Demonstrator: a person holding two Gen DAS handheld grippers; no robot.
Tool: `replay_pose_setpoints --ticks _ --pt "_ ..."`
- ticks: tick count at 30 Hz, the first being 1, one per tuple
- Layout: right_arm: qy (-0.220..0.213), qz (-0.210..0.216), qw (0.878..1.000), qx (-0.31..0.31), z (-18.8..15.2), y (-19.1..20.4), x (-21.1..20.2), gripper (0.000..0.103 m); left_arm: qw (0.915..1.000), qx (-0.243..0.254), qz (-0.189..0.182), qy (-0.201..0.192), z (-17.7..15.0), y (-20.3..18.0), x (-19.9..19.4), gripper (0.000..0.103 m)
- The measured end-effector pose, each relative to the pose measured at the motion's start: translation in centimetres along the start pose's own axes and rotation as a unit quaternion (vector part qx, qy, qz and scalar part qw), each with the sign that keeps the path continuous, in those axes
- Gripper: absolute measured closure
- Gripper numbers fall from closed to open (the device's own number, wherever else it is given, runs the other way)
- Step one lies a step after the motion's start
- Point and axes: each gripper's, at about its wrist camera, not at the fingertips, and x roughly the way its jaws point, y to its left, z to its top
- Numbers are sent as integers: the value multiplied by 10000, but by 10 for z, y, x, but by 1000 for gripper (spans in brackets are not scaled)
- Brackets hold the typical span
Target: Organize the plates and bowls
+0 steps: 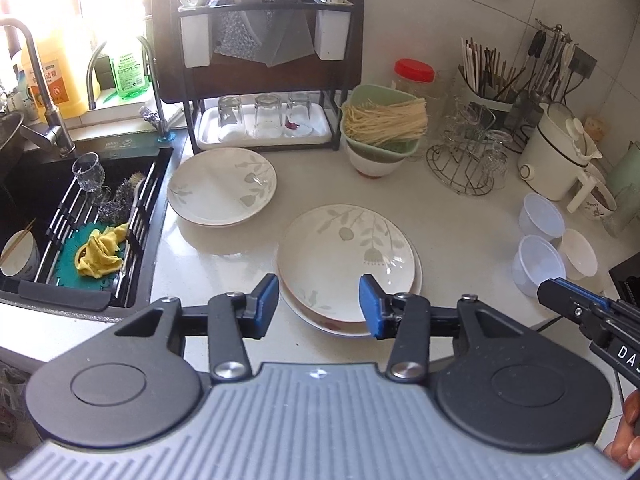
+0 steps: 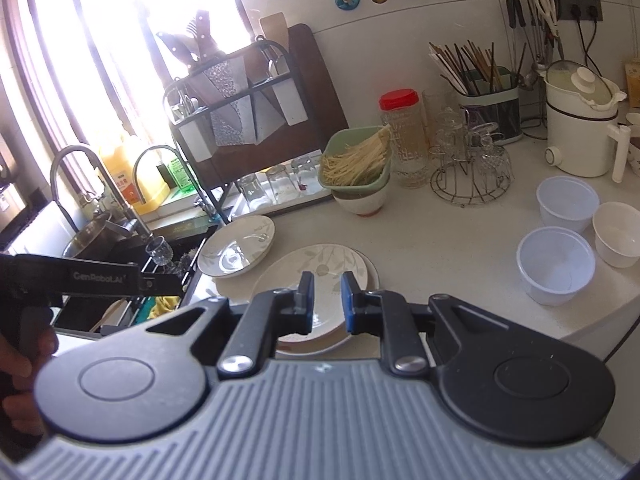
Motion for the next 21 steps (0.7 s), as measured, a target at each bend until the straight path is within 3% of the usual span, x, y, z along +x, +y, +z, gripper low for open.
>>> replay_pose_setpoints --ticks 4,5,6,8,14,21 --pt "14 13 10000 13 3 2 13 83 9999 11 114 12 4 8 7 43" --pt "39 -8 10000 41 4 2 16 71 9999 -9 131 18 5 11 8 41" --pt "72 -23 9999 67 4 3 20 48 9999 -27 117 11 7 14 10 39" --pt "103 -54 9999 112 4 3 27 22 9999 -28 130 21 9 20 14 36" --pt "266 -96 9995 107 6 13 52 19 9999 -104 84 88 20 42 33 23" --pt "349 -181 9992 90 15 33 84 19 9997 -126 -26 220 45 74 68 19"
